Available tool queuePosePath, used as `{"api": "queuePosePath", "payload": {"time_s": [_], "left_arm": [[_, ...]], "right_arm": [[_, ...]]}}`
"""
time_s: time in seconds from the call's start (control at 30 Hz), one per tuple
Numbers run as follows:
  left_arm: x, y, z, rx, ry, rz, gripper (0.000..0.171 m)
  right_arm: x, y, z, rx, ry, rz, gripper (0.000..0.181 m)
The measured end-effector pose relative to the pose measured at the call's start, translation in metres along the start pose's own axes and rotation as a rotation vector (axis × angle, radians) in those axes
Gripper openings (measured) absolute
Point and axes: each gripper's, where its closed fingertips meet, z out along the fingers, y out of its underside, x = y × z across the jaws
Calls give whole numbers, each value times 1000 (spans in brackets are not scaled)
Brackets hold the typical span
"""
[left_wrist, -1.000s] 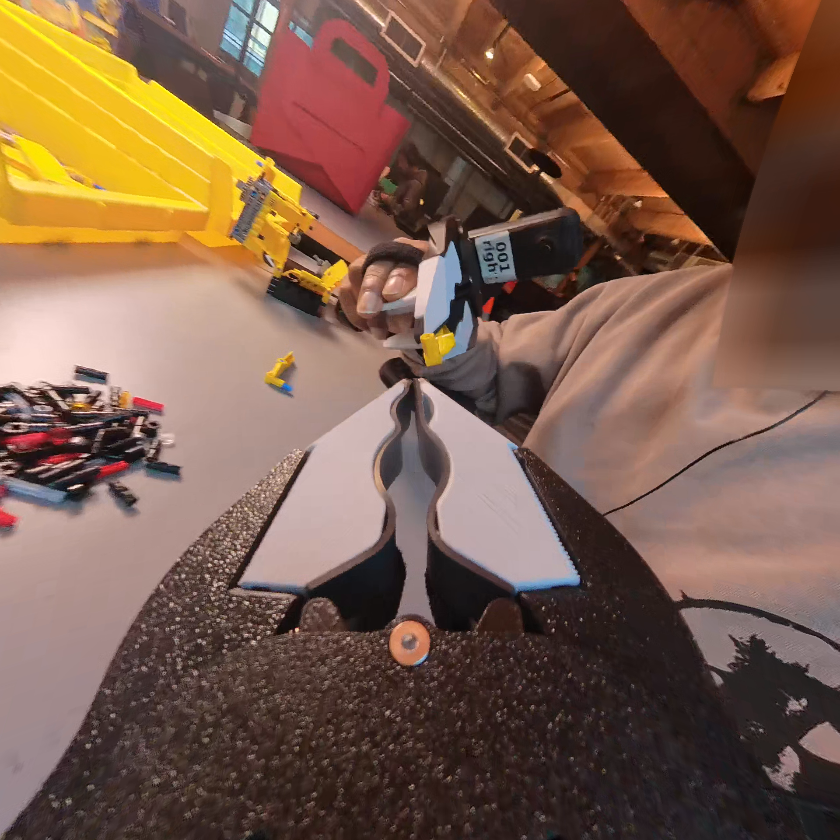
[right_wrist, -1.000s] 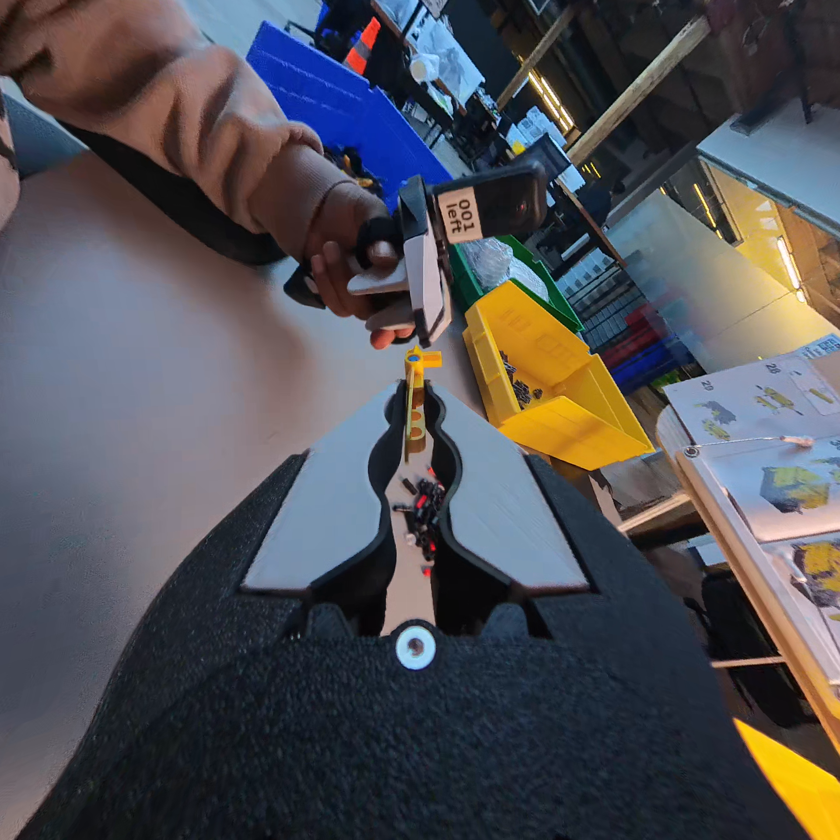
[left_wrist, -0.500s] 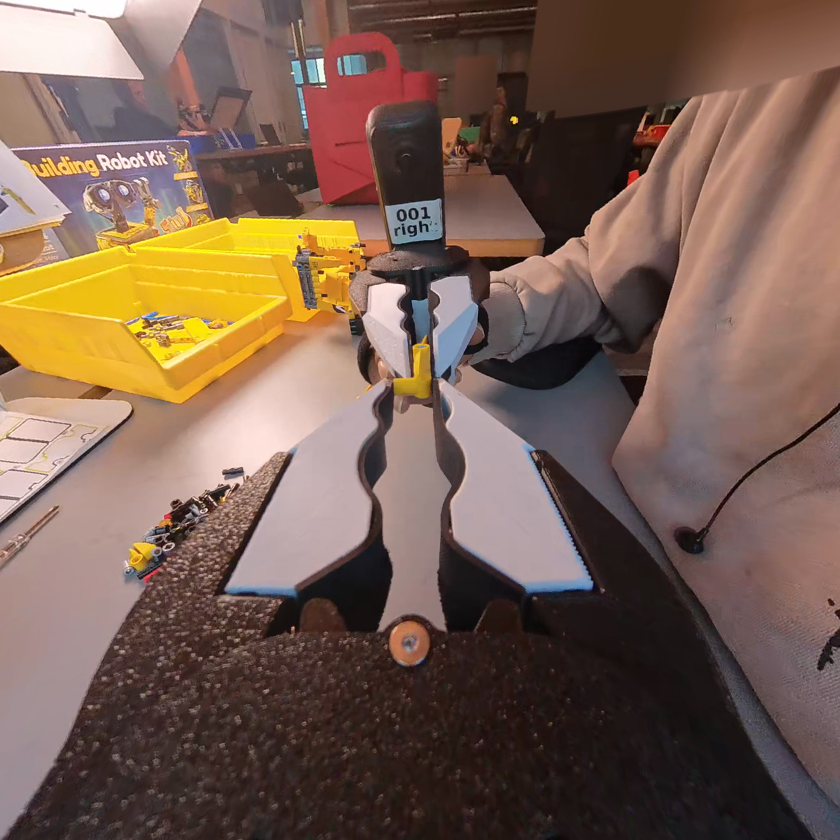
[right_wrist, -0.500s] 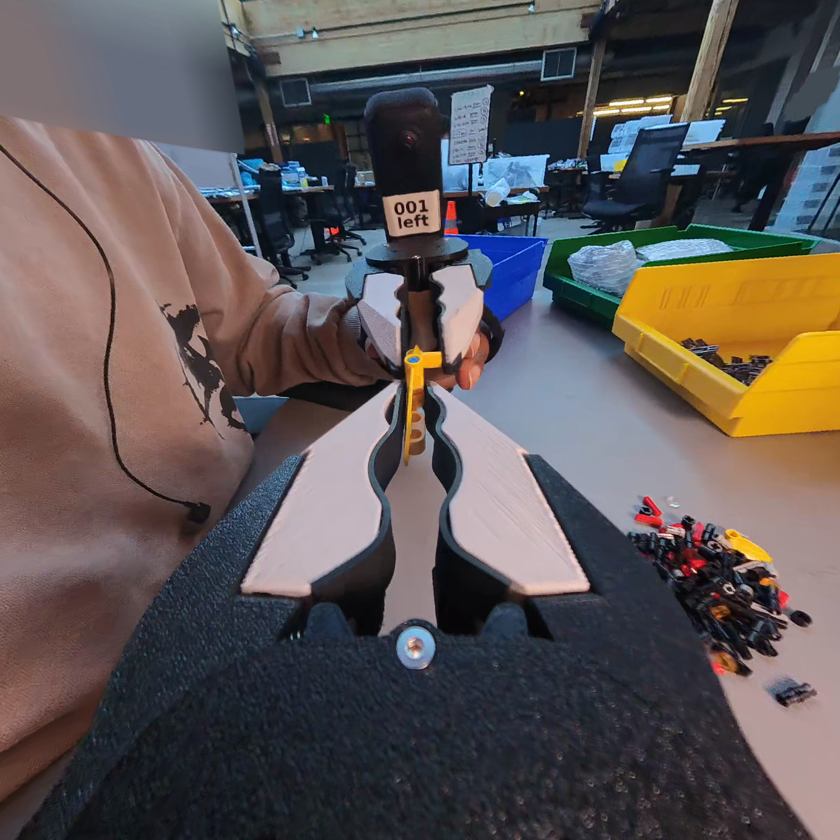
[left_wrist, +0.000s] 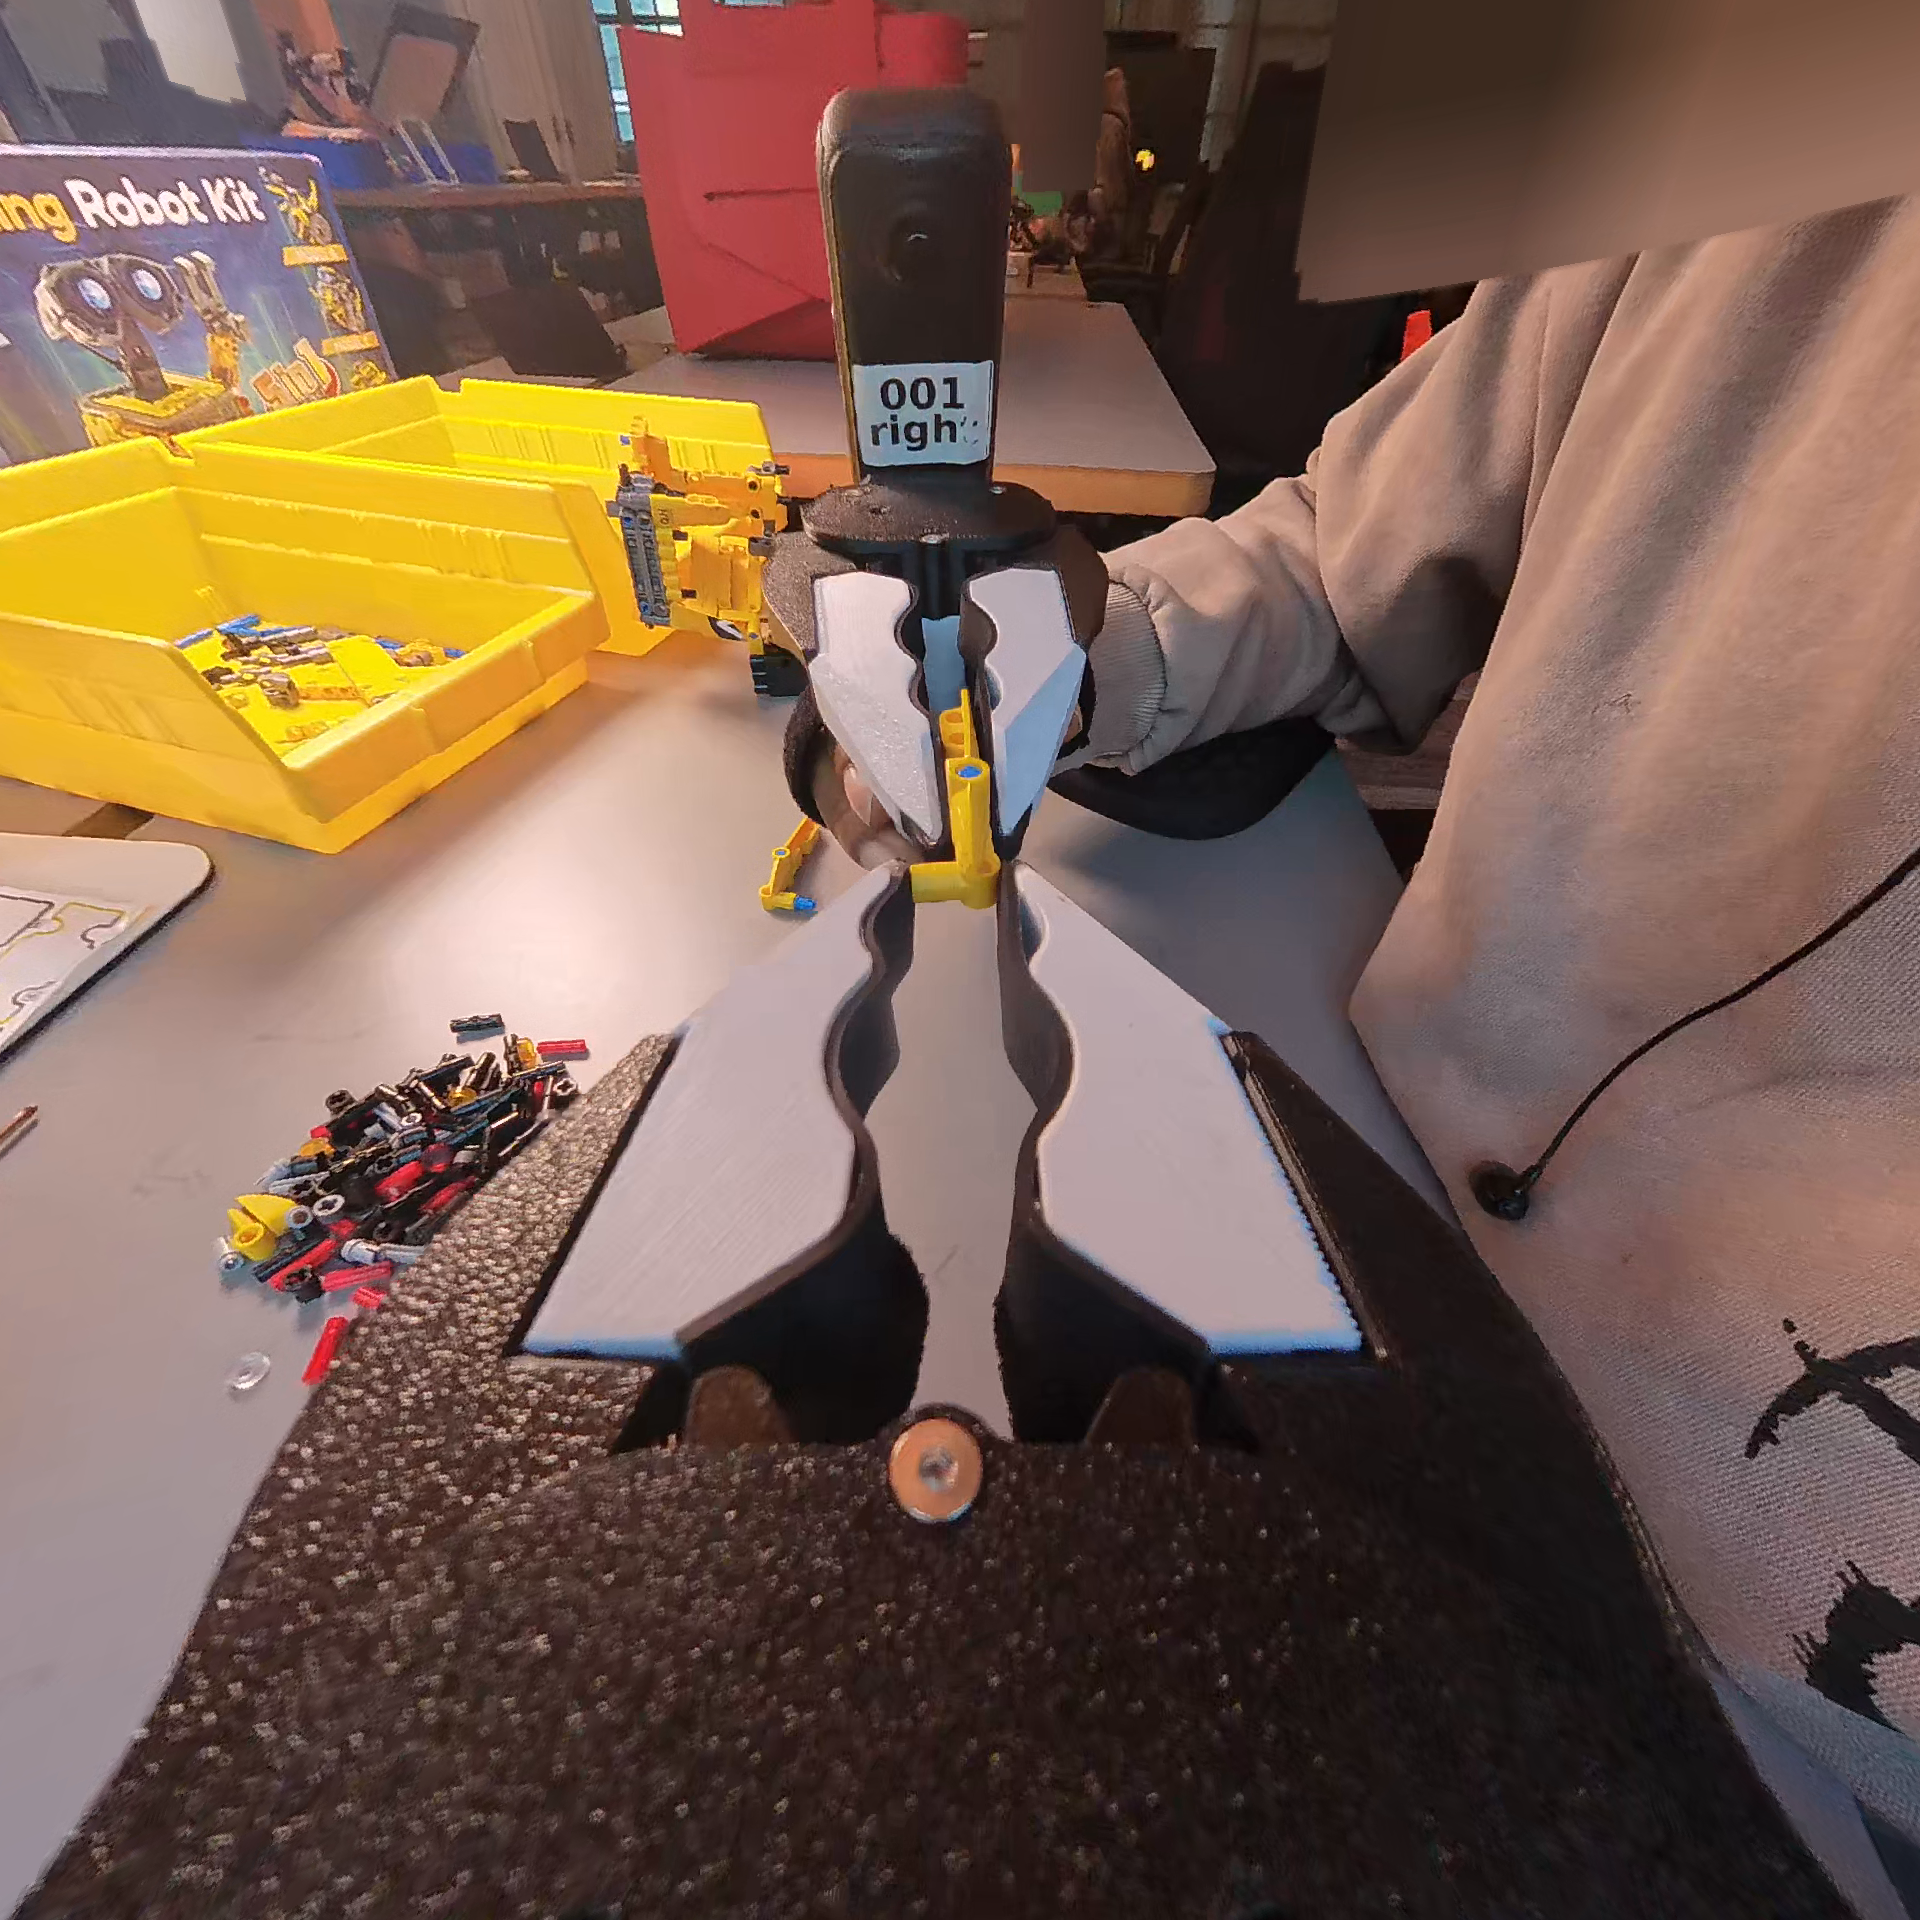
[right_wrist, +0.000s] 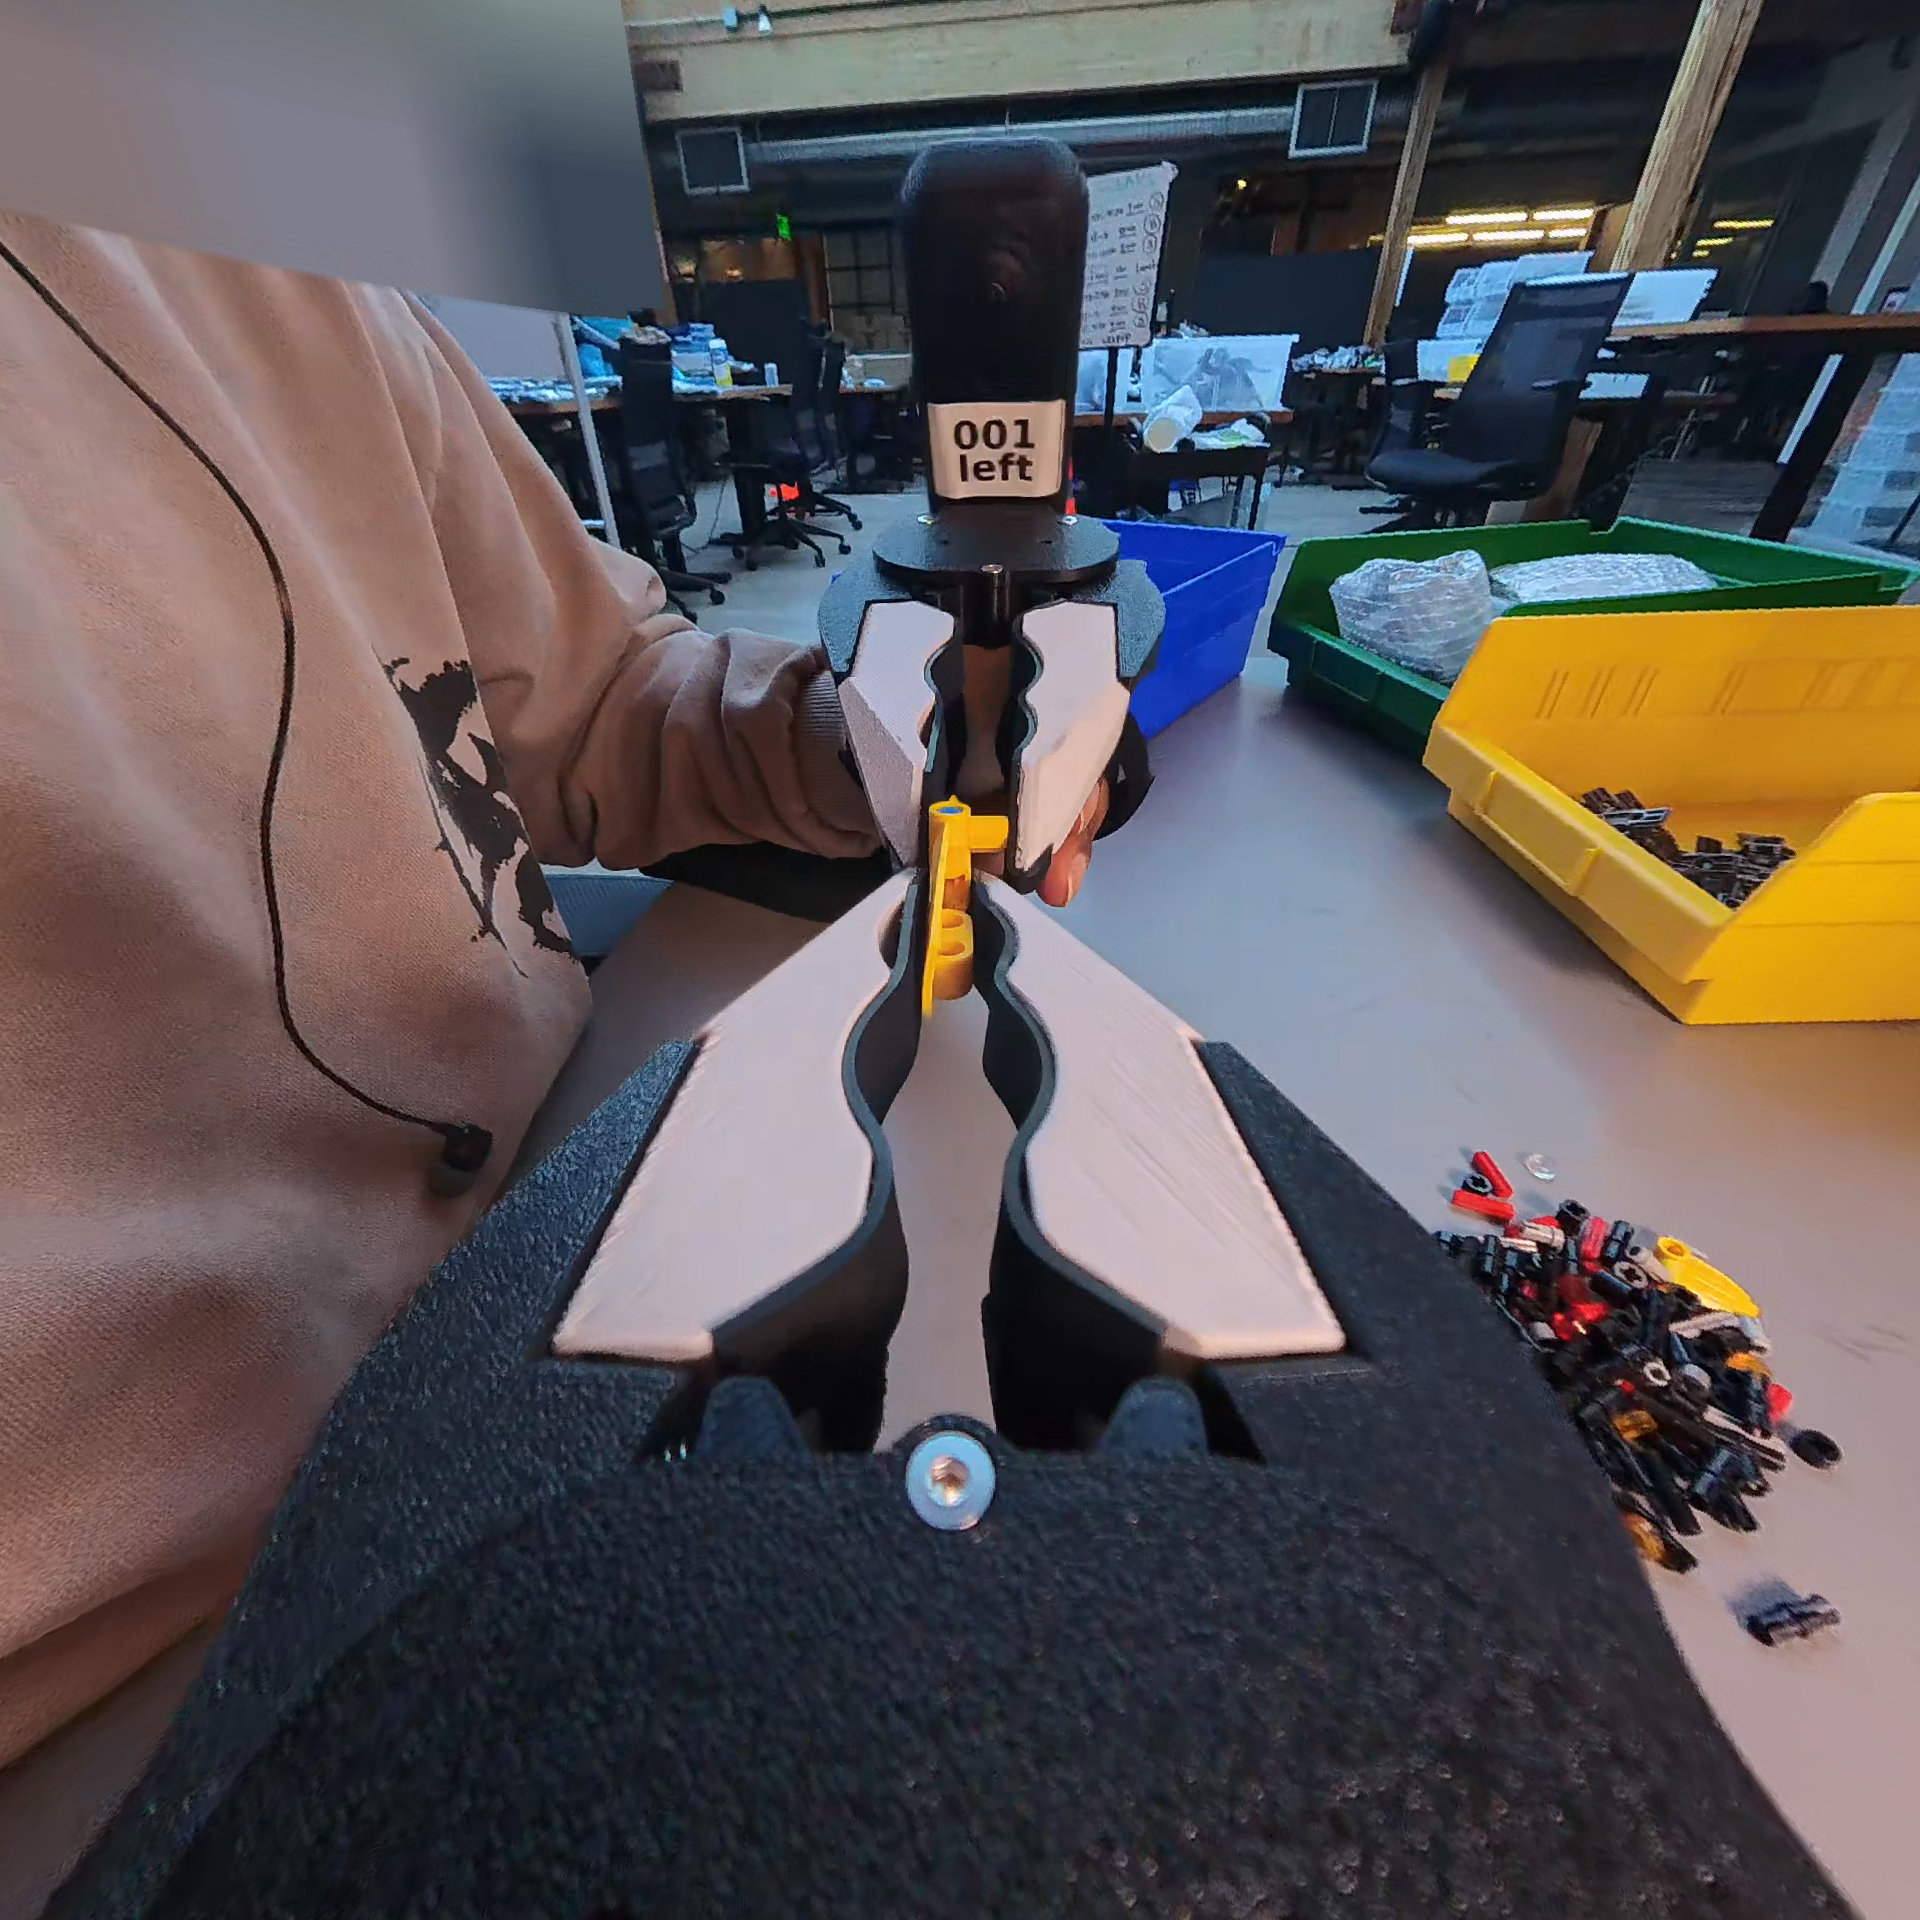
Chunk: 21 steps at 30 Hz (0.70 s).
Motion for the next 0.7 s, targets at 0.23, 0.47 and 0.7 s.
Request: {"api": "queuePosePath", "payload": {"time_s": [0.23,0.47,0.7], "left_arm": [[-16,9,-23,-3,6,-58,15],[-23,29,-14,-57,-38,-71,15],[-21,36,-4,-87,-77,28,15]], "right_arm": [[24,-14,-43,68,85,-3,5],[28,27,-30,-165,78,-4,6],[30,128,-23,-736,166,-310,6]]}}
